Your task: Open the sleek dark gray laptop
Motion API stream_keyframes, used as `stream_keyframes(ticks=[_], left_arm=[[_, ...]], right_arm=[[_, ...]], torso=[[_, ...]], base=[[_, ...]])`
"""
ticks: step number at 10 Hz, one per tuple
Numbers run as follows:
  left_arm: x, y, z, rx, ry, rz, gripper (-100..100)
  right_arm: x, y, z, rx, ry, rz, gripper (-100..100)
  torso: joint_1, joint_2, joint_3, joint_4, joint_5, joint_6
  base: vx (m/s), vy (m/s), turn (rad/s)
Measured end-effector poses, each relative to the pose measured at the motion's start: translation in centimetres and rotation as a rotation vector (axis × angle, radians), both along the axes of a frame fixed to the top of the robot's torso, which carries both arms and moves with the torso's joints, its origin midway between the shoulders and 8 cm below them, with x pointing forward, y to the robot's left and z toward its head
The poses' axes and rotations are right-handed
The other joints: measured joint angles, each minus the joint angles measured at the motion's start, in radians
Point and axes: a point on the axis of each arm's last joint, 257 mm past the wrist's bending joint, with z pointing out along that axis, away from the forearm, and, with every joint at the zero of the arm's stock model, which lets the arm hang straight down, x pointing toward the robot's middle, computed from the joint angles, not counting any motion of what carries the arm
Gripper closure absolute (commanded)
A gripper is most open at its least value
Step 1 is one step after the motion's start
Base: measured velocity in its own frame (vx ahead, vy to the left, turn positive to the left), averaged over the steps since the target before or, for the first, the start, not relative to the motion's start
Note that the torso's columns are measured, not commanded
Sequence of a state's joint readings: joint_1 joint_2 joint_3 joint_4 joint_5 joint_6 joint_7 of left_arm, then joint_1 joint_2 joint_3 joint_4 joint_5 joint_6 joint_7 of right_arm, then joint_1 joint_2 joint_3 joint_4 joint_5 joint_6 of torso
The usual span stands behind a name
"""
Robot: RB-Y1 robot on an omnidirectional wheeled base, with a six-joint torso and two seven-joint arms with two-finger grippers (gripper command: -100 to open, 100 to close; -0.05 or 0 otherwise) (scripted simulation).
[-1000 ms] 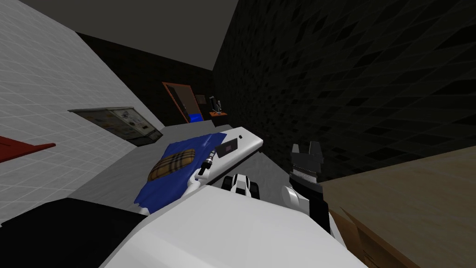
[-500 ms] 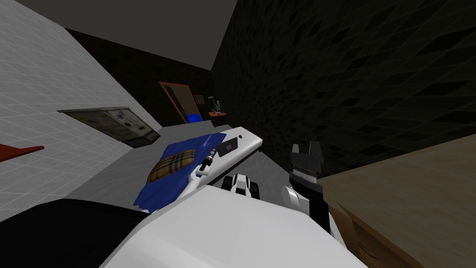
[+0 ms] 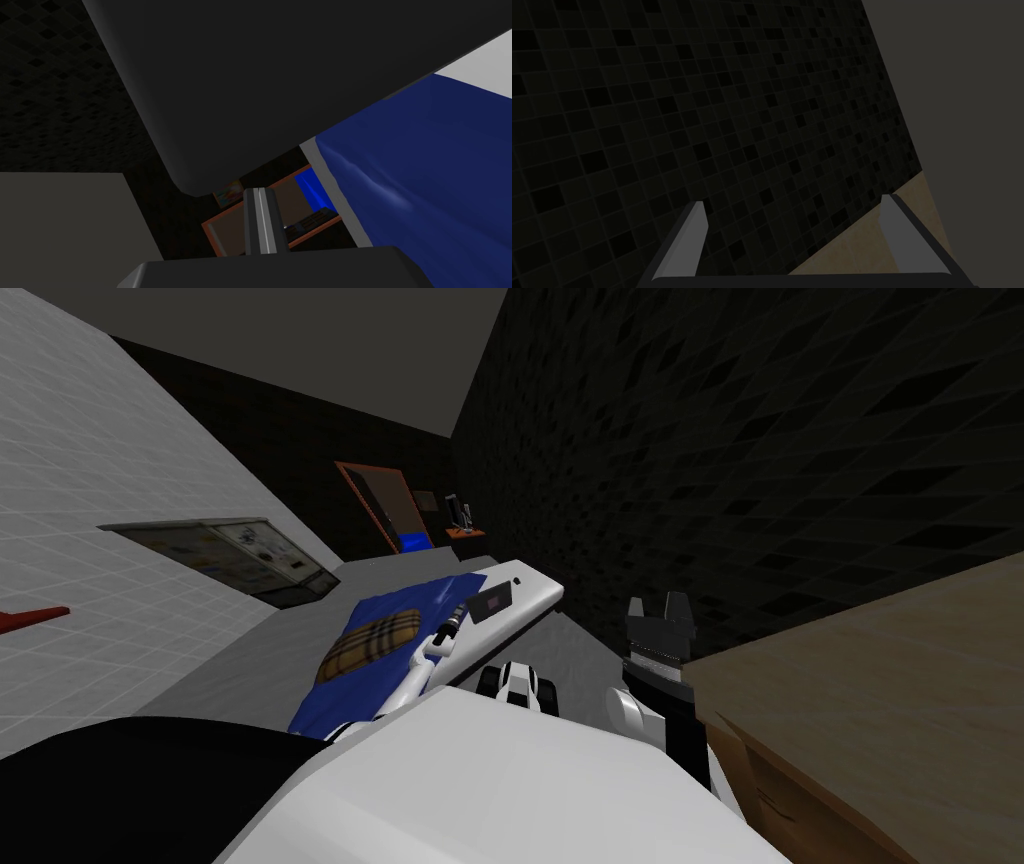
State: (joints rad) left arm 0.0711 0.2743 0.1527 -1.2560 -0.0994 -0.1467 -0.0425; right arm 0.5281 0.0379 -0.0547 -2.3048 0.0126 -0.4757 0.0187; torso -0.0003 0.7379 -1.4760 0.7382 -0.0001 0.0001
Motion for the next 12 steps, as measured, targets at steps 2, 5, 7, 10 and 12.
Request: stream_keyframes(ticks=[2,5,7,10,12], left_arm=[[0.8,0.3,0.1,-0.026,0.023,0.01,100],[1.5,0.6,-0.1,-0.053,0.063,0.028,100],[2.4,1.0,0.0,-0.077,0.084,0.04,100],[3.0,1.4,0.0,-0.101,0.12,0.061,100],[3.0,1.4,0.1,-0.098,0.119,0.059,-100]], right_arm=[[0.0,0.0,0.0,0.0,0.0,0.0,0],[0.0,0.0,0.0,0.0,0.0,0.0,0],[0.0,0.0,0.0,0.0,0.0,0.0,0],[0.0,0.0,0.0,0.0,0.0,0.0,0],[0.0,0.0,0.0,0.0,0.0,0.0,0]], torso=[[0.001,0.0,0.0,0.0,0.0,0.0],[0.001,0.0,0.0,0.0,0.0,0.0],[0.0,0.0,0.0,0.0,0.0,0.0],[0.0,0.0,0.0,0.0,0.0,0.0],[-0.006,0.003,0.001,0.0,-0.001,0.0]], base=[[-0.023,0.032,-0.016],[-0.032,0.033,-0.063],[-0.025,0.027,-0.013],[-0.022,0.028,-0.038],[-0.095,-0.121,0.009]])
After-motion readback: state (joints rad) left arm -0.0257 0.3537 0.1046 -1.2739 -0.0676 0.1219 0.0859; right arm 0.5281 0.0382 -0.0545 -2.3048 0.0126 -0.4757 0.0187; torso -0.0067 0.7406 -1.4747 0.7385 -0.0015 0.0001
